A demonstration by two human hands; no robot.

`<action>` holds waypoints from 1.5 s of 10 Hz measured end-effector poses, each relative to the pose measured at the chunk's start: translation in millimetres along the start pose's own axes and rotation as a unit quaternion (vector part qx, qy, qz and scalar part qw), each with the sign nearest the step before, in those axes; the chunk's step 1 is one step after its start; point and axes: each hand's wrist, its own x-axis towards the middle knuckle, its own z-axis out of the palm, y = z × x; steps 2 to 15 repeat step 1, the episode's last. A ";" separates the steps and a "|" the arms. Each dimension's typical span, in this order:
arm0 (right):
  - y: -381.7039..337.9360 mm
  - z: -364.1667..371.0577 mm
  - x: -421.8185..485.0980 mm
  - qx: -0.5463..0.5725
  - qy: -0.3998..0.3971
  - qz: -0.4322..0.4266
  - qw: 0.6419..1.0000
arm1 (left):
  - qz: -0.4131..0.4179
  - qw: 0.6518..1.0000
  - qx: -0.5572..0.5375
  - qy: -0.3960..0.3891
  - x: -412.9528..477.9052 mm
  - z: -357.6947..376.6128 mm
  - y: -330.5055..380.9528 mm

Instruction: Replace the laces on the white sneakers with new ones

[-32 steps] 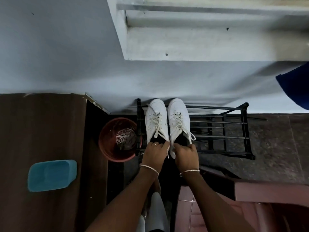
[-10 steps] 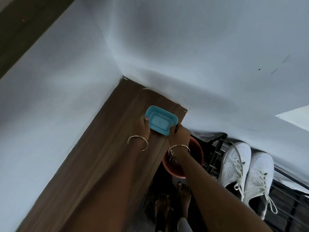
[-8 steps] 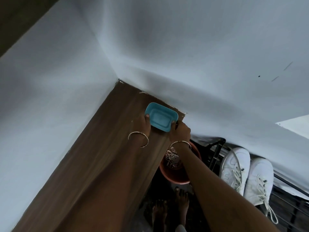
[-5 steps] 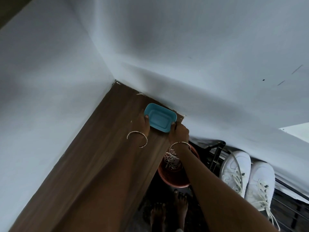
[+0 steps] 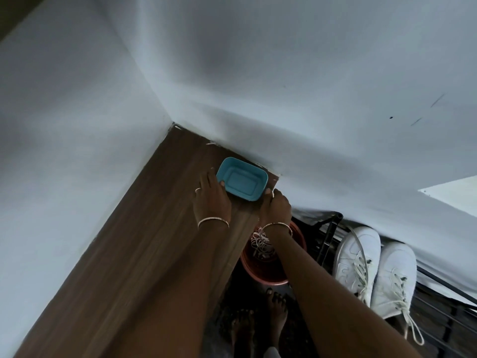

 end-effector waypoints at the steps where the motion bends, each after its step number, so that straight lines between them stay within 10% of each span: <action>1: 5.4 -8.2 -14.0 0.003 -0.008 0.025 1.000 | 0.071 0.997 0.022 -0.001 -22.4 -5.0 9.2; 15: 5.4 -8.2 -14.0 0.003 -0.008 0.025 1.000 | 0.071 0.997 0.022 -0.001 -22.4 -5.0 9.2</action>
